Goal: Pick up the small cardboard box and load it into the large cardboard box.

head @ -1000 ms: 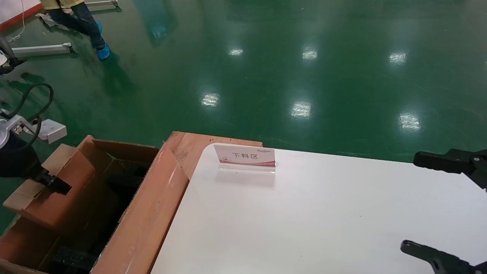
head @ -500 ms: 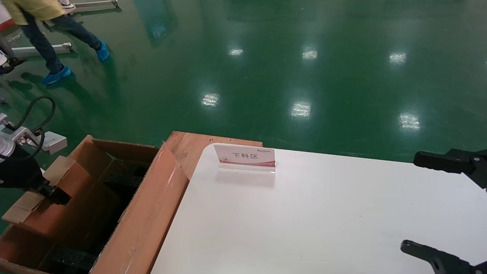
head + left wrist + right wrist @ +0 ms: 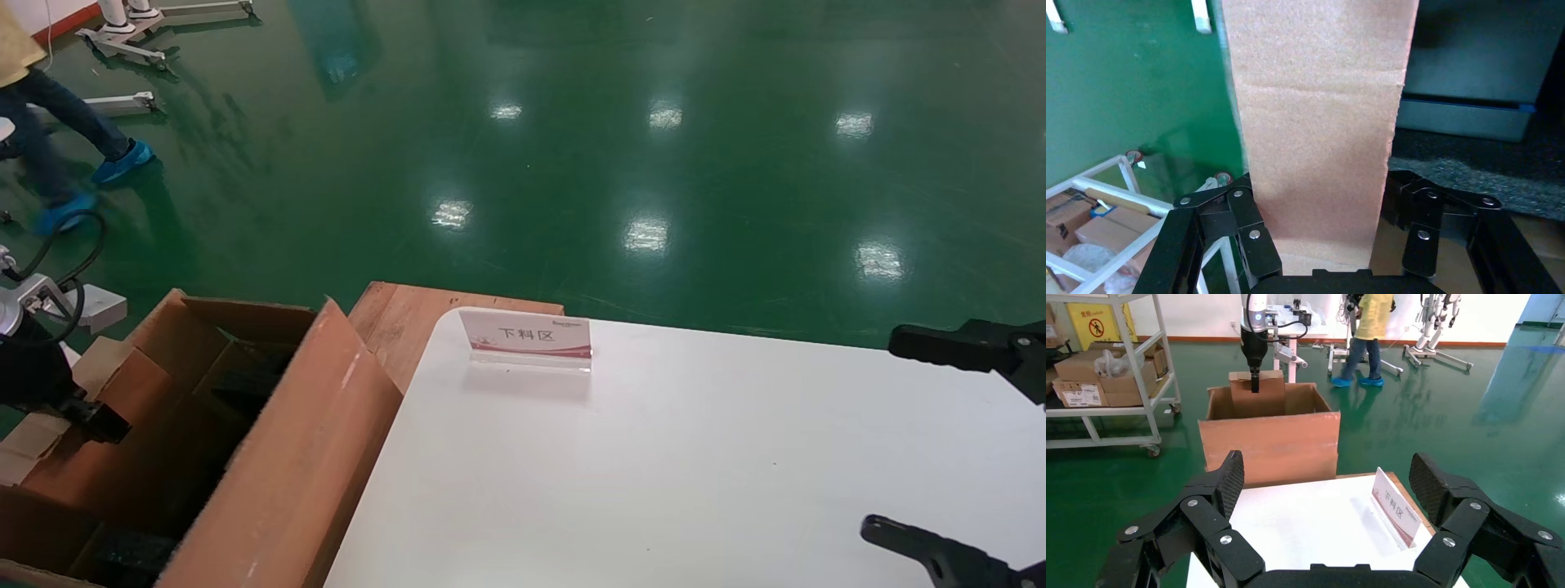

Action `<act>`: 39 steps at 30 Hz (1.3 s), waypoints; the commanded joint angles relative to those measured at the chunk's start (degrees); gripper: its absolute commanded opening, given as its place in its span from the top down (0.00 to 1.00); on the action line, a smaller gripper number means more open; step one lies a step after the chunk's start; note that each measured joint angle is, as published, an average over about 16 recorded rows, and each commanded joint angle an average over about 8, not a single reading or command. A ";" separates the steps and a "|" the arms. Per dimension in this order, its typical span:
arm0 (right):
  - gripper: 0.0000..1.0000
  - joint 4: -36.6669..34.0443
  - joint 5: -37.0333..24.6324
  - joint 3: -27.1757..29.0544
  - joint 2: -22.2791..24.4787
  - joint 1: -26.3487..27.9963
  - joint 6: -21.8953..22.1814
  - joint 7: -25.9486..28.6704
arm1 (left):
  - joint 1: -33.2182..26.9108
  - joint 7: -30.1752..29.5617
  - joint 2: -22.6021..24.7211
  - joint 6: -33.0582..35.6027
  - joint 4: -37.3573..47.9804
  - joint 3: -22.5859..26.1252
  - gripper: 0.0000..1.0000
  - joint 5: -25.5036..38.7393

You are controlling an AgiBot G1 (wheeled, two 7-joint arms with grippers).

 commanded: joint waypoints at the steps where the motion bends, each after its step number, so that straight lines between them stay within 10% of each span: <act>1: 0.00 0.00 0.00 0.00 0.00 0.00 0.00 0.00 | -0.12 0.09 -0.10 0.03 -0.12 -0.01 0.00 0.09; 39: 0.00 -0.04 0.02 -0.02 0.00 0.03 -0.02 -0.02 | -4.63 5.75 -1.77 -2.41 -4.96 -3.36 0.00 -2.60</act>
